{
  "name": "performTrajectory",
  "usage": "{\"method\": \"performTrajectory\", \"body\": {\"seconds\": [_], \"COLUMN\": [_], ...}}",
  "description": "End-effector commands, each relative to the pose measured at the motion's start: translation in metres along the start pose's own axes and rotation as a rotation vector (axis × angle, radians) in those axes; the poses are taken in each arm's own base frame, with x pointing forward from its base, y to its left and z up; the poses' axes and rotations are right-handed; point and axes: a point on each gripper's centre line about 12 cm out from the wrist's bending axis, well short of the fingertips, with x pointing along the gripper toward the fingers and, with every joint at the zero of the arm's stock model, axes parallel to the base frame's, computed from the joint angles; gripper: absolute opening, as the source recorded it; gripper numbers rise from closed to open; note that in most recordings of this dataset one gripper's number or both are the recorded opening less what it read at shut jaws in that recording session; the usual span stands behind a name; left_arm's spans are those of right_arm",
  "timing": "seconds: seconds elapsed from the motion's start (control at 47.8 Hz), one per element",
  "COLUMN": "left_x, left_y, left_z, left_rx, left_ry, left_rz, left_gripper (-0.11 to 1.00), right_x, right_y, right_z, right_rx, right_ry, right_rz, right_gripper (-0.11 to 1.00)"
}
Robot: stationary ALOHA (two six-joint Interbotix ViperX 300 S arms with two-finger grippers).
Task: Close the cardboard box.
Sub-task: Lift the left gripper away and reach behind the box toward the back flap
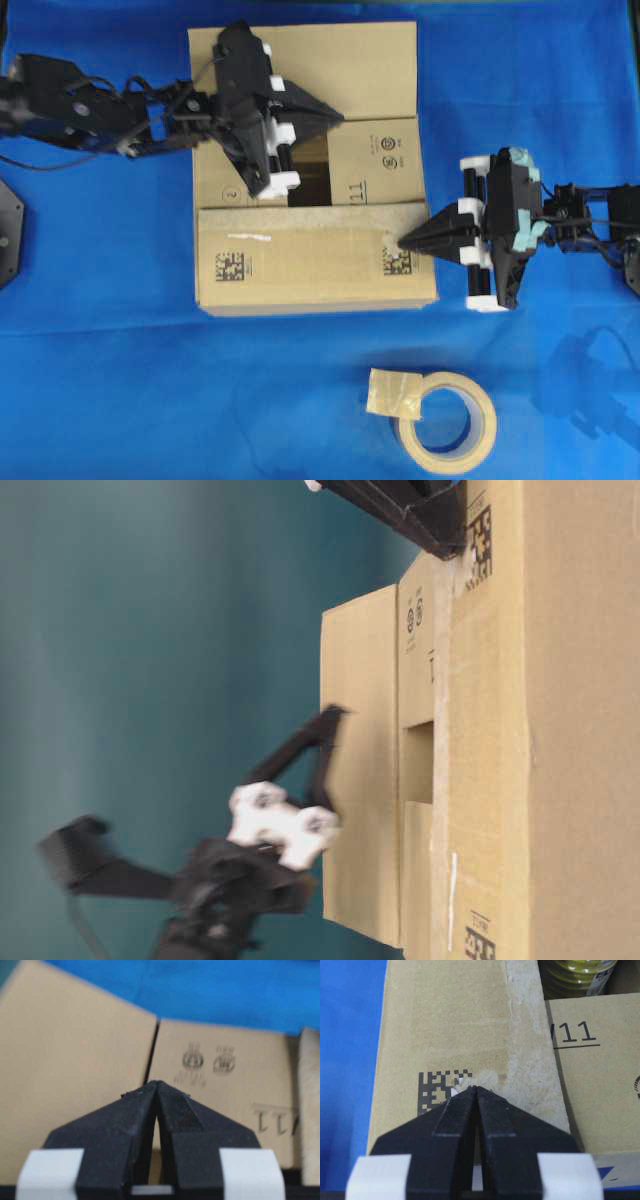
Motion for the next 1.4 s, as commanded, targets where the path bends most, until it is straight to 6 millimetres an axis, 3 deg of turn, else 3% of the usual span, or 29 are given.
{"method": "performTrajectory", "body": {"seconds": [0.0,0.126,0.356,0.502,0.691,0.942,1.381], "left_x": [-0.015,-0.027,-0.030,-0.021,-0.004,0.017,0.019], "left_y": [0.004,0.022,0.081,0.117,0.142,0.153,0.132], "left_z": [0.035,0.056,0.067,0.061,0.050,0.026,0.026], "left_rx": [-0.002,-0.006,-0.009,0.001,0.008,-0.024,-0.016], "left_ry": [-0.079,-0.096,0.010,0.140,0.310,0.485,0.580], "left_rz": [0.009,0.049,0.179,0.238,0.245,0.223,0.163], "left_gripper": [0.00,0.00,0.00,0.00,0.00,0.00,0.00], "right_x": [0.001,0.001,0.001,0.001,0.001,0.001,0.001], "right_y": [0.001,0.002,0.002,0.002,0.002,0.001,0.001], "right_z": [0.010,0.011,0.012,0.012,0.012,0.011,0.012], "right_rx": [0.004,0.004,0.001,-0.001,-0.004,-0.009,-0.018], "right_ry": [-0.035,-0.038,-0.046,-0.047,-0.050,-0.049,-0.054], "right_rz": [0.003,0.003,0.003,0.003,0.003,0.003,0.001], "right_gripper": [0.00,0.00,0.00,0.00,0.00,0.00,0.00]}}
